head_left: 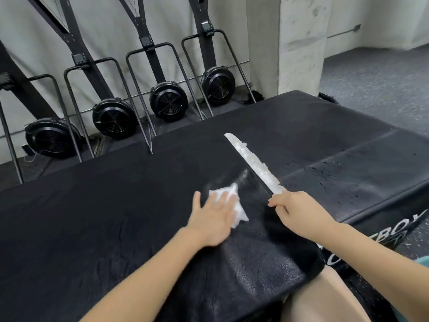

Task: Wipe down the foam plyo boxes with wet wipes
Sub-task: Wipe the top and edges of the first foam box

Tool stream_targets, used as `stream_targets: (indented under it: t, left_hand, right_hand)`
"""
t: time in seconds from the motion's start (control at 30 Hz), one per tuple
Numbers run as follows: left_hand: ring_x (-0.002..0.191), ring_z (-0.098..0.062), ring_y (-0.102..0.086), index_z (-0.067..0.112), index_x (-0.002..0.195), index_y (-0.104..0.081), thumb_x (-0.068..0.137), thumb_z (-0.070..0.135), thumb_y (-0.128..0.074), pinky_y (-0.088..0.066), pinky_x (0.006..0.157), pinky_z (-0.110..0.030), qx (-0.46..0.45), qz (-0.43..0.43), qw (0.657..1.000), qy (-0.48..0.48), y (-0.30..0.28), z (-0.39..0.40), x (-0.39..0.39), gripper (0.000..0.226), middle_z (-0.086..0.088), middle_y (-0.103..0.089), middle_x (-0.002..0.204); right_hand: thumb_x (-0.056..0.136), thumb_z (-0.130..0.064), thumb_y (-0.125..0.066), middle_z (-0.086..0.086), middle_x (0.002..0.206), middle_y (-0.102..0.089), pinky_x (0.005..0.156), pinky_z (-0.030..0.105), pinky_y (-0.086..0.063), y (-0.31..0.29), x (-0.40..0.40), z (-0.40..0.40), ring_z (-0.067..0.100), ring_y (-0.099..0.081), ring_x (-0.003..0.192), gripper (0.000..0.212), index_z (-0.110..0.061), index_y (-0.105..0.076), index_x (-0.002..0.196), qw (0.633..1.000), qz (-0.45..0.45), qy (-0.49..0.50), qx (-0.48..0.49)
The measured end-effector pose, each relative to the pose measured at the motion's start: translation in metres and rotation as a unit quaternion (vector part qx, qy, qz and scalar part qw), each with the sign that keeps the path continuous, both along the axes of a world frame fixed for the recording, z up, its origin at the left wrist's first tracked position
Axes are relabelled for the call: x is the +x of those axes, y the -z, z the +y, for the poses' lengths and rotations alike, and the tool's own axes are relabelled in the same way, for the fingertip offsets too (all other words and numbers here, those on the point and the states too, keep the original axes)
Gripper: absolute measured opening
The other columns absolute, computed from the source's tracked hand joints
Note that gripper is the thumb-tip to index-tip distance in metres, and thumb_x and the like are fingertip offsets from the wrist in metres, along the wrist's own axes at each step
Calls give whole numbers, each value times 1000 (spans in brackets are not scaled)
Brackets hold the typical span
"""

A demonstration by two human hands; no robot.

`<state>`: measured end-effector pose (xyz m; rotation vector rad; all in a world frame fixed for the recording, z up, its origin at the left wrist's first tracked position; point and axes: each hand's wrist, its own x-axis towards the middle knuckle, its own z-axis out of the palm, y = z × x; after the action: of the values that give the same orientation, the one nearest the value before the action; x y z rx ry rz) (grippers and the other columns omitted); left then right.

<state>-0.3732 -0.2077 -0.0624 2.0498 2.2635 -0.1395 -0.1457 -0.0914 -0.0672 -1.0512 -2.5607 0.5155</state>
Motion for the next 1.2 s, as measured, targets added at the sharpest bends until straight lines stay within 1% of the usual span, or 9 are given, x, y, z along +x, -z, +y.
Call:
stream_targets:
  t: [0.07, 0.13, 0.23, 0.43, 0.57, 0.67, 0.97, 1.1, 1.2]
  left_hand:
    - [152, -28, 2, 33, 156, 2, 104, 32, -22, 4, 115, -71, -32, -1, 996, -85, 1, 9, -24, 57, 7, 3, 166]
    - [151, -32, 5, 32, 156, 1, 103, 32, -21, 6, 115, -71, -41, -15, 992, -119, 4, 15, -23, 57, 2, 3, 166]
    - [150, -36, 3, 30, 157, -1, 104, 35, -21, 6, 114, -72, -25, 11, 999, -47, 4, 5, 16, 57, -2, 0, 166]
    - [154, -22, 19, 40, 159, 10, 108, 46, -11, 17, 116, -64, -72, 8, 993, 98, 2, -59, 38, 56, 9, 14, 169]
    - [154, -25, 5, 36, 158, 9, 93, 51, 8, 6, 116, -69, -55, 65, 996, -18, 7, -72, -24, 66, 7, 6, 169]
    - [152, -30, 5, 33, 158, 5, 102, 45, -7, 4, 115, -71, -64, 32, 991, -117, 10, -62, -42, 59, 3, 5, 167]
    - [151, -39, 10, 30, 159, 3, 104, 48, -14, 17, 113, -68, -15, -12, 1000, -16, 22, -42, 87, 60, -4, 4, 169]
    - [151, -42, 10, 26, 162, 2, 105, 45, -15, 22, 113, -66, -8, -19, 1000, -12, 20, -39, 135, 62, -6, 3, 169]
    - [151, -43, 15, 23, 161, 8, 106, 45, -13, 27, 110, -65, -16, -9, 1000, -22, 19, -37, 165, 63, -8, 6, 169]
  right_hand:
    - [95, -14, -43, -7, 106, -73, 88, 30, -51, 7, 5, -1, 17, -67, 99, 38, -30, -74, 113, 999, -37, -23, 6]
    - [97, -14, -40, -7, 121, -69, 101, 33, -46, 10, 7, -1, 19, -56, 124, 41, -28, -72, 118, 994, -97, -50, 9]
    - [98, -14, -37, -14, 140, -58, 117, 30, -30, 11, 9, 3, 10, -41, 140, 45, -30, -67, 129, 991, -122, -62, -18]
    - [96, -13, -40, -17, 141, -54, 116, 23, -26, 8, 12, 5, 5, -47, 135, 46, -33, -68, 127, 991, -120, -61, -28]
    - [95, -14, -40, -9, 134, -63, 106, 29, -38, 7, 9, 0, 18, -58, 121, 42, -26, -70, 121, 986, -153, -62, -27]
    - [95, -15, -40, -12, 136, -60, 104, 25, -40, 5, 8, -1, 15, -59, 120, 41, -20, -70, 122, 988, -146, -41, -39]
    - [95, -5, -40, -10, 143, -55, 118, 26, -23, -14, 10, -10, 6, -45, 137, 48, -27, -68, 127, 985, -146, -43, -87]
    - [92, -5, -38, 0, 116, -73, 103, 22, -36, -17, 7, -12, 23, -59, 120, 46, -23, -79, 103, 990, -112, -10, -84]
    - [90, -2, -37, -6, 119, -71, 88, 18, -43, -26, 6, -21, 12, -60, 105, 49, -22, -77, 110, 990, -60, 29, -122]
